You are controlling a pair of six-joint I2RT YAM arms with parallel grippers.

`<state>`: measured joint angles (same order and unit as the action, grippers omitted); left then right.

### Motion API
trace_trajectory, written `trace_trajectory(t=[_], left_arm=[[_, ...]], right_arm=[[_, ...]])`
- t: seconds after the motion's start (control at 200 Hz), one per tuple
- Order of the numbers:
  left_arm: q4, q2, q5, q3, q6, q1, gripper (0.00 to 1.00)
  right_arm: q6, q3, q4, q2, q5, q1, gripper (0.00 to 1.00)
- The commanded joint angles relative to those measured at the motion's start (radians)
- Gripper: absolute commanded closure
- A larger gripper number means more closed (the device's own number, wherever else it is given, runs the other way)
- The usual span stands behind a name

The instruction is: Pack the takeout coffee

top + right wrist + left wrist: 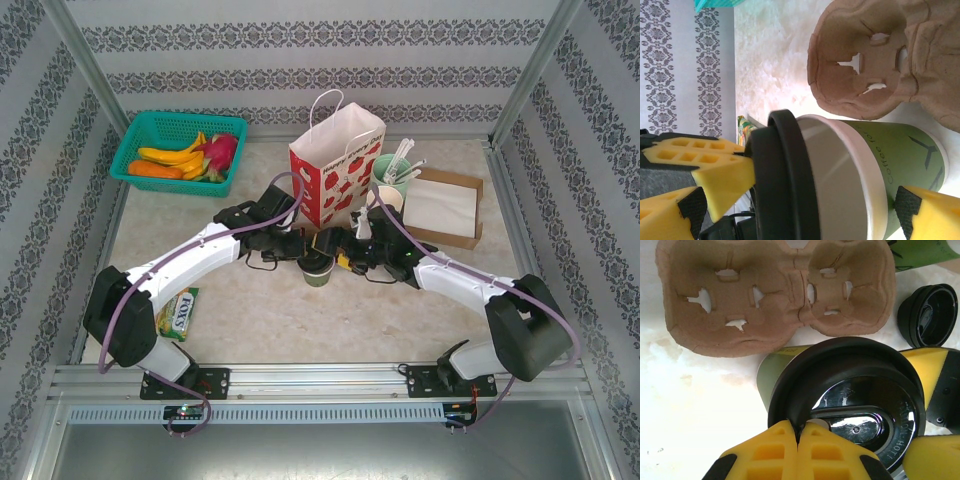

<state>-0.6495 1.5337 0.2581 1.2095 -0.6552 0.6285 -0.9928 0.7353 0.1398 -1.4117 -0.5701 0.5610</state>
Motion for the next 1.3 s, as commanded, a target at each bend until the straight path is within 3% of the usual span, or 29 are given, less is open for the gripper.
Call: trace_trajectory(t=[0.0, 0.61, 0.969, 1.064, 1.294], left_arm=[[-0.032, 0.022, 0.000, 0.015, 0.012, 0.020, 1.00], [-0.111, 0.105, -0.071, 0.047, 0.031, 0.071, 1.00], [-0.150, 0.112, -0.110, 0.086, 0.024, 0.078, 1.00], [-0.155, 0.113, -0.112, 0.091, 0.024, 0.079, 1.00], [-0.174, 0.128, -0.120, 0.118, 0.031, 0.080, 1.00]], right_arm=[[0.017, 0.030, 0.021, -0.010, -0.030, 0.014, 0.02], [0.039, 0.044, -0.011, -0.001, -0.022, 0.016, 0.02], [0.188, 0.034, -0.250, 0.133, 0.064, -0.035, 0.04], [0.210, 0.041, -0.322, 0.140, 0.064, -0.049, 0.10], [0.192, 0.028, -0.340, 0.129, 0.059, -0.055, 0.37]])
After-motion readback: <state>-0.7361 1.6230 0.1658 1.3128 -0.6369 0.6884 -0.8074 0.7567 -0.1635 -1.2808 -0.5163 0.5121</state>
